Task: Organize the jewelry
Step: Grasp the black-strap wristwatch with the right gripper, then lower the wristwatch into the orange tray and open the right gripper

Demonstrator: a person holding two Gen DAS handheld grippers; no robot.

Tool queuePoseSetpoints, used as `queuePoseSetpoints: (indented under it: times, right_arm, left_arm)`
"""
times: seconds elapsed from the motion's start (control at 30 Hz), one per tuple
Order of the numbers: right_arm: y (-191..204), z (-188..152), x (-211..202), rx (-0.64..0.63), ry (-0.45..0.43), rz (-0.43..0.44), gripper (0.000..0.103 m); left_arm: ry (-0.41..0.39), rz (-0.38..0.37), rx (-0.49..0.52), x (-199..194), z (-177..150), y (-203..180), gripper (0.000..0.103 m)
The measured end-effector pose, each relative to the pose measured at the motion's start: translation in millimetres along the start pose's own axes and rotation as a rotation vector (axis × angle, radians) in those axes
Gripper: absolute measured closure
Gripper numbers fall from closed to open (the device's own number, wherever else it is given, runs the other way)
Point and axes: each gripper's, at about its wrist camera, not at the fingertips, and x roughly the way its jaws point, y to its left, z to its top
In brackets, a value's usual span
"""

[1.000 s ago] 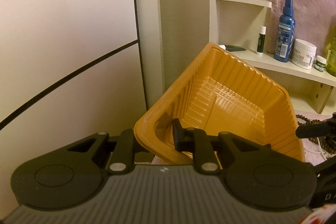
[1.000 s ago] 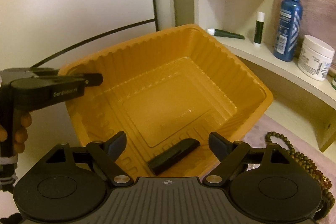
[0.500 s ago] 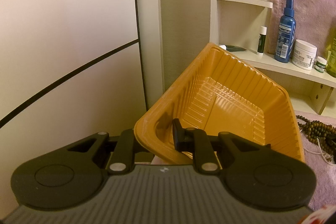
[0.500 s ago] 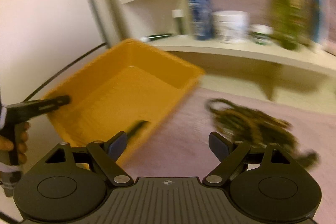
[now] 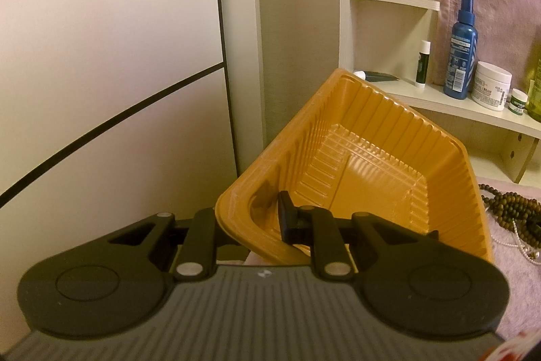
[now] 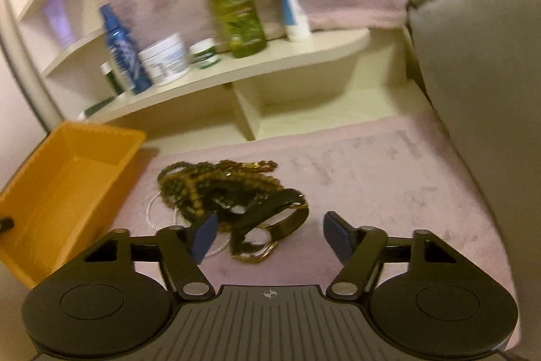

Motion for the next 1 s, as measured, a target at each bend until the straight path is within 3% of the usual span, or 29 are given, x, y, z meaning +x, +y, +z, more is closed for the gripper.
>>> queuePoseSetpoints:
  times: [0.17, 0.3, 0.47, 0.8, 1.0]
  right_arm:
    - [-14, 1, 12, 0.099, 0.003, 0.02, 0.052]
    - [-20, 2, 19, 0.145, -0.006, 0.043, 0.055]
    - [-27, 3, 20, 0.182, -0.024, 0.068, 0.073]
    - [-15, 8, 4, 0.182, -0.05, 0.122, 0.076]
    - [9, 16, -4, 0.224, -0.061, 0.268, 0.076]
  left_arm:
    - [0.001, 0.0, 0.0, 0, 0, 0, 0.086]
    - [0.001, 0.0, 0.0, 0, 0, 0, 0.086]
    - [0.001, -0.001, 0.001, 0, 0, 0, 0.086]
    - [0.001, 0.0, 0.001, 0, 1, 0, 0.086]
    - [0.001, -0.001, 0.002, 0, 1, 0, 0.086]
